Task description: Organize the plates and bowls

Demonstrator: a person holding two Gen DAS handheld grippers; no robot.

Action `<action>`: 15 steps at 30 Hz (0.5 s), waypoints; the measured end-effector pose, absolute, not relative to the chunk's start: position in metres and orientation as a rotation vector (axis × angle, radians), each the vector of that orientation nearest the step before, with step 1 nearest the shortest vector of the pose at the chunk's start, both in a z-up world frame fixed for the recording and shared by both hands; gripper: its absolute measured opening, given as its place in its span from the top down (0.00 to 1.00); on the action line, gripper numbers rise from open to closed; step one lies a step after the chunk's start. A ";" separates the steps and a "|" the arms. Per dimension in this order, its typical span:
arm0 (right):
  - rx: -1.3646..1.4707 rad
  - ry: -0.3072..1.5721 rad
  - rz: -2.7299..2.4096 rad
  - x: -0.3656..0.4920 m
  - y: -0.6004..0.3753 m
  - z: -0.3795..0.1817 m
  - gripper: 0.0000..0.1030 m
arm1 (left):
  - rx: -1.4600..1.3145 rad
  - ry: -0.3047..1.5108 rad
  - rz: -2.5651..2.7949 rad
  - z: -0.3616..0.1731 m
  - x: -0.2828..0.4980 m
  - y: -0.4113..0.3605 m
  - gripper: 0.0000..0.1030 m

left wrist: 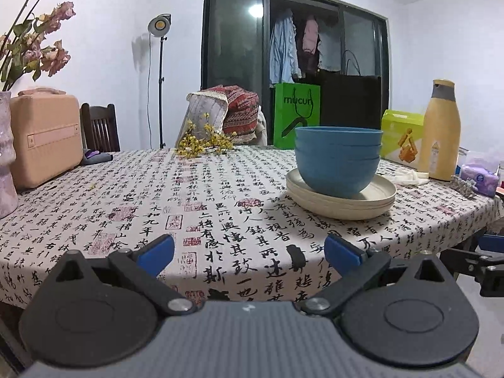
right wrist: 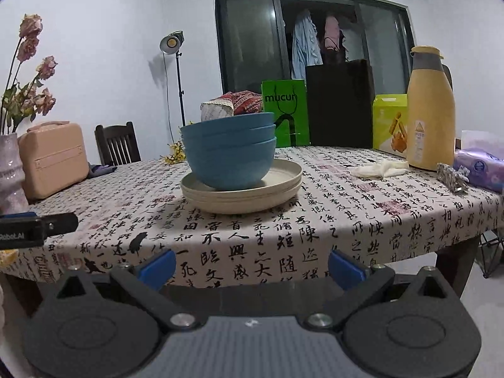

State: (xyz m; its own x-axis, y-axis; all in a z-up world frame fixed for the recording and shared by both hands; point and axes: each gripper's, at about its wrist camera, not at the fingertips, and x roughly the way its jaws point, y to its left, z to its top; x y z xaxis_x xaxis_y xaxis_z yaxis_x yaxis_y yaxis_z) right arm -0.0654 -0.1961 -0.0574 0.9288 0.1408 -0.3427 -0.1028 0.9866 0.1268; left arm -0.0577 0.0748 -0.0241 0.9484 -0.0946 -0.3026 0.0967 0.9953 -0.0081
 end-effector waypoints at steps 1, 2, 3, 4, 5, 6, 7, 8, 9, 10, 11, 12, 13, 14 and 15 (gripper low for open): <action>0.108 0.354 0.125 -0.067 -0.196 -0.057 0.00 | 0.006 0.303 -0.098 -0.024 -0.060 0.075 0.00; 0.106 0.349 0.125 -0.068 -0.195 -0.056 0.00 | 0.004 0.301 -0.099 -0.023 -0.061 0.076 0.00; 0.105 0.344 0.124 -0.070 -0.195 -0.055 0.00 | 0.002 0.299 -0.099 -0.023 -0.063 0.076 0.00; 0.104 0.339 0.125 -0.071 -0.194 -0.054 0.00 | -0.002 0.299 -0.098 -0.023 -0.064 0.077 0.00; 0.103 0.335 0.127 -0.072 -0.194 -0.054 0.00 | -0.006 0.299 -0.099 -0.023 -0.065 0.078 0.00; 0.101 0.332 0.127 -0.073 -0.193 -0.053 0.00 | -0.010 0.298 -0.098 -0.023 -0.065 0.079 0.00; 0.100 0.329 0.128 -0.074 -0.192 -0.052 0.00 | -0.013 0.297 -0.099 -0.023 -0.066 0.080 0.00; 0.099 0.327 0.129 -0.074 -0.191 -0.052 0.00 | -0.014 0.297 -0.100 -0.023 -0.068 0.081 0.00; 0.098 0.325 0.130 -0.075 -0.191 -0.051 0.00 | -0.017 0.297 -0.101 -0.023 -0.068 0.081 0.00; 0.097 0.325 0.128 -0.076 -0.190 -0.051 0.00 | -0.019 0.298 -0.102 -0.023 -0.068 0.081 0.00; 0.095 0.324 0.128 -0.076 -0.189 -0.050 0.00 | -0.021 0.298 -0.103 -0.023 -0.069 0.081 0.00; 0.096 0.323 0.129 -0.077 -0.189 -0.050 0.00 | -0.021 0.296 -0.103 -0.023 -0.069 0.082 0.00; 0.096 0.322 0.130 -0.077 -0.189 -0.049 0.00 | -0.021 0.294 -0.103 -0.023 -0.069 0.082 0.00; 0.096 0.321 0.130 -0.077 -0.188 -0.049 0.00 | -0.022 0.293 -0.103 -0.023 -0.070 0.082 0.00; 0.095 0.318 0.129 -0.078 -0.188 -0.048 0.00 | -0.023 0.291 -0.103 -0.023 -0.071 0.082 0.00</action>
